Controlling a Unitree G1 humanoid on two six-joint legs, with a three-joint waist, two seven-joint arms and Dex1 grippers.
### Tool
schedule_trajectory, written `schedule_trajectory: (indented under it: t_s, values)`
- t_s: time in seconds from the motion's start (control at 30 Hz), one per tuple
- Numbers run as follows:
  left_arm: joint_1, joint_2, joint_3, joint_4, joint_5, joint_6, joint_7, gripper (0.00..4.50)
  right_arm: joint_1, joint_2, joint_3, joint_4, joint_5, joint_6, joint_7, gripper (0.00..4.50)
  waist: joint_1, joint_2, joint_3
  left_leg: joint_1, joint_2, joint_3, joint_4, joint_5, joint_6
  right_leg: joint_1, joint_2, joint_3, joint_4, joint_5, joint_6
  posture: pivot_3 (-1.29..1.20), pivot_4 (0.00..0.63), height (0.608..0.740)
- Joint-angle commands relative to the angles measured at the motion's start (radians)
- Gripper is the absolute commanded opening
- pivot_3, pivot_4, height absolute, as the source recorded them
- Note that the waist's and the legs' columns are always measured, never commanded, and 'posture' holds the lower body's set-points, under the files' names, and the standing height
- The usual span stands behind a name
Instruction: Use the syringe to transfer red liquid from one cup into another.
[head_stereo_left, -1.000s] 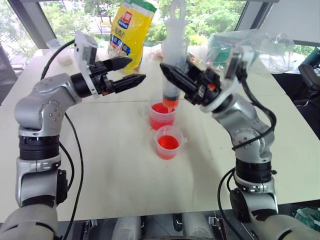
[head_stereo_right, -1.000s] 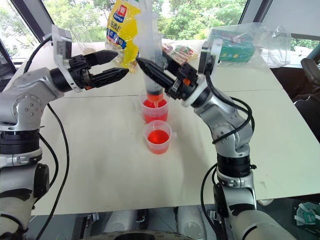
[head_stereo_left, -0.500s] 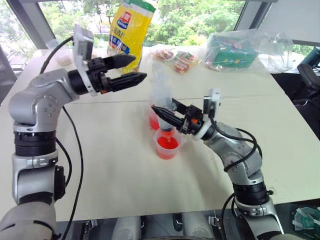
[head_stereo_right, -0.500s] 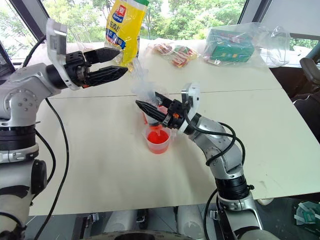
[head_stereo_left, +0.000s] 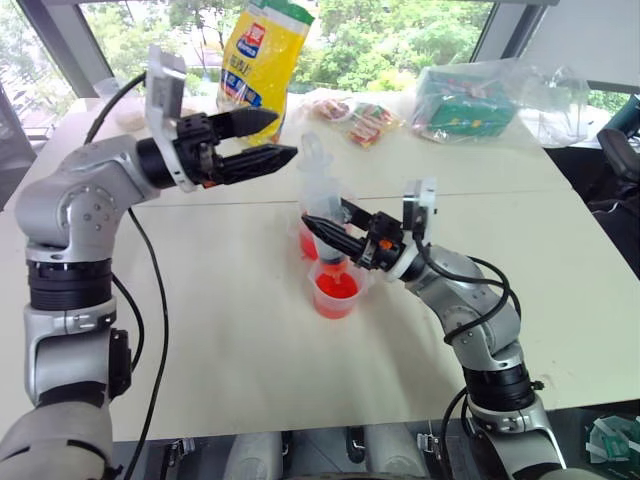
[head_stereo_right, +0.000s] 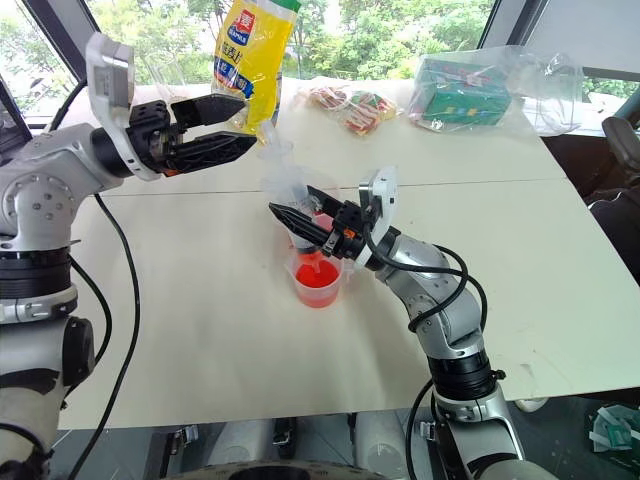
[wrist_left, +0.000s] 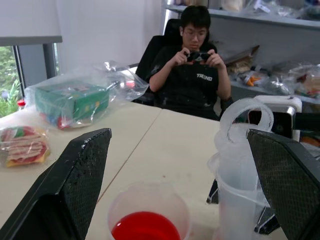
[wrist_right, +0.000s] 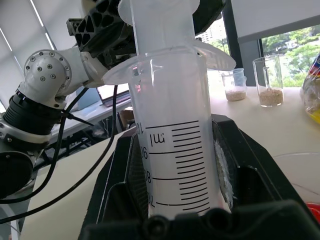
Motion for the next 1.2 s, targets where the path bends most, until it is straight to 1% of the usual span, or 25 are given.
schedule_trajectory:
  t_s: [0.03,0.27,0.3,0.33,0.37,0.43,0.53,0.6,0.9,1.2]
  values:
    - [-0.038,-0.019,-0.006,-0.005,0.003,-0.020,0.000,4.45,-0.006,-0.003,-0.004,-0.021,0.002,-0.017,0.007,1.40,0.000,0.000,0.000,0.000,0.000,0.000,0.000,0.000,0.000,0.000,0.000,0.000,0.000,0.000,0.000,0.00,0.150,0.740]
    - [-0.046,-0.084,-0.060,0.026,0.067,-0.076,0.005,4.45,-0.011,-0.002,-0.005,-0.028,0.002,-0.013,0.000,1.40,-0.001,0.000,0.000,0.000,0.000,0.000,0.000,0.000,0.000,0.000,0.000,0.000,0.000,0.000,0.000,0.00,0.150,0.740]
    - [-0.048,-0.090,-0.061,0.027,0.067,-0.078,0.003,3.95,-0.012,-0.003,-0.005,-0.028,0.001,-0.013,0.000,1.40,-0.002,0.000,0.000,0.000,0.000,0.000,0.000,0.000,0.000,0.000,0.000,0.000,0.000,0.000,0.000,0.00,0.150,0.740]
    - [-0.050,-0.096,-0.061,0.028,0.067,-0.078,0.002,3.73,-0.013,-0.003,-0.006,-0.028,0.001,-0.013,-0.001,1.40,-0.002,0.000,0.000,0.000,0.000,0.000,0.000,0.000,0.000,0.000,0.000,0.000,0.000,0.000,0.000,0.00,0.150,0.740]
    - [-0.051,-0.100,-0.061,0.029,0.068,-0.079,0.001,3.20,-0.014,-0.004,-0.007,-0.028,0.001,-0.013,-0.002,1.40,-0.002,0.000,0.000,0.000,0.000,0.000,0.000,0.000,0.000,0.000,0.000,0.000,0.000,0.000,0.000,0.00,0.150,0.740]
    - [-0.054,-0.107,-0.059,0.032,0.064,-0.076,-0.003,2.34,-0.016,-0.005,-0.008,-0.027,0.002,-0.012,-0.002,1.40,-0.001,0.000,0.000,0.000,0.000,0.000,0.000,0.000,0.000,0.000,0.000,0.000,0.000,0.000,0.000,0.00,0.150,0.740]
    - [-0.055,-0.116,-0.059,0.029,0.058,-0.072,-0.008,0.88,-0.019,-0.008,-0.012,-0.027,0.003,-0.011,-0.004,1.40,-0.001,0.000,0.000,0.000,0.000,0.000,0.000,0.000,0.000,0.000,0.000,0.000,0.000,0.000,0.000,0.00,0.150,0.740]
    - [-0.052,-0.119,-0.060,0.023,0.057,-0.070,-0.009,0.02,-0.021,-0.009,-0.015,-0.027,0.003,-0.011,-0.005,1.40,-0.001,0.000,0.000,0.000,0.000,0.000,0.000,0.000,0.000,0.000,0.000,0.000,0.000,0.000,0.000,0.00,0.150,0.740]
    - [-0.028,-0.122,-0.083,-0.008,0.052,-0.053,-0.027,0.02,-0.056,-0.012,-0.044,-0.044,0.047,0.030,-0.021,1.40,-0.001,0.000,0.000,0.000,0.000,0.000,0.000,0.000,0.000,0.000,0.000,0.000,0.000,0.000,0.000,0.00,0.150,0.740]
    - [0.005,-0.133,-0.109,-0.045,0.052,-0.040,-0.034,0.02,-0.130,0.016,-0.123,-0.102,0.207,0.154,-0.109,1.40,-0.001,0.000,0.000,0.000,0.000,0.000,0.000,0.000,0.000,0.000,0.000,0.000,0.000,0.000,0.000,0.00,0.150,0.740]
